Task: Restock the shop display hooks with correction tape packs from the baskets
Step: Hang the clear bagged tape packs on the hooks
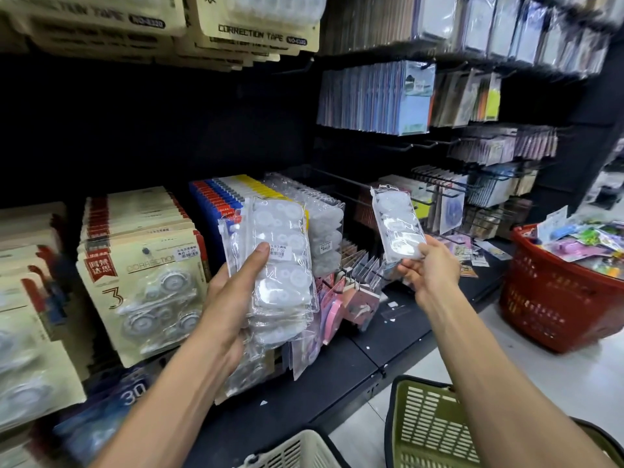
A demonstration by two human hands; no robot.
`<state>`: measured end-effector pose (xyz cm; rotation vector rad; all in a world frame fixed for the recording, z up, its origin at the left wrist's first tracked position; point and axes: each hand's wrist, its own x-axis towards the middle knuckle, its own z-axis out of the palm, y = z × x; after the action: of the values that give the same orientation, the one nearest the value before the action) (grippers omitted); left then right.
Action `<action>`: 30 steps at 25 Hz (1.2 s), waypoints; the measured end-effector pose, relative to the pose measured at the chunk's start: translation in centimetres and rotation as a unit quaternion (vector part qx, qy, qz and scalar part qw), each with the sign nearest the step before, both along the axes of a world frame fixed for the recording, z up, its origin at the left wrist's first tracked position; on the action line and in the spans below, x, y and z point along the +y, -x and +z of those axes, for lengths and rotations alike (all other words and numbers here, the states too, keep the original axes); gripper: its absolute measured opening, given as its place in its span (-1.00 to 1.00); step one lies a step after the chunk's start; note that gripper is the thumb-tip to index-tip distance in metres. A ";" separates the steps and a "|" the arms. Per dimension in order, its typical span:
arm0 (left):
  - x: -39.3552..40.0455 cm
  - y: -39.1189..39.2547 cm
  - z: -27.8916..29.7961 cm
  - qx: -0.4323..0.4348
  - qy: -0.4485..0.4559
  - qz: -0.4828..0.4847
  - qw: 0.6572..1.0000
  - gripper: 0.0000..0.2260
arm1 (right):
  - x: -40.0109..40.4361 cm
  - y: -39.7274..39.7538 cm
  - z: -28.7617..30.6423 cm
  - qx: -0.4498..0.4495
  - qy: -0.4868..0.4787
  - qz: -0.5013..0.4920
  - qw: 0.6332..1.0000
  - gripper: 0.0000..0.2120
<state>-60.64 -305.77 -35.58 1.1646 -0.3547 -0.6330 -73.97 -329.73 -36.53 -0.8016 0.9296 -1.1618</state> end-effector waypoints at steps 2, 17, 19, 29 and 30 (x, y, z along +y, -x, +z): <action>-0.3 -0.1 -0.3 0.008 0.008 -0.004 1.000 -0.05 | -0.1 0.0 0.1 0.002 0.003 -0.001 1.000 -0.72; -1.0 0.2 -0.8 0.005 -0.013 -0.013 1.000 0.07 | 0.7 -0.7 0.3 -0.124 0.003 0.095 0.988 -0.33; -0.9 0.4 -0.7 0.000 -0.012 -0.010 1.000 0.06 | 1.2 -1.0 0.6 -0.098 0.024 0.143 0.985 -0.32; -1.2 0.6 -0.5 0.050 0.017 0.045 0.998 -0.34 | 7.3 -3.7 3.1 0.201 0.223 0.562 0.771 -0.74; -1.0 0.7 -0.1 0.045 0.016 0.054 0.997 -0.44 | 7.4 -3.7 3.3 0.207 0.228 0.563 0.767 -0.78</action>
<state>-61.37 -306.75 -35.73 1.1131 -0.2224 -0.5813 -70.30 -322.31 -33.21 -1.7423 0.3120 -0.0949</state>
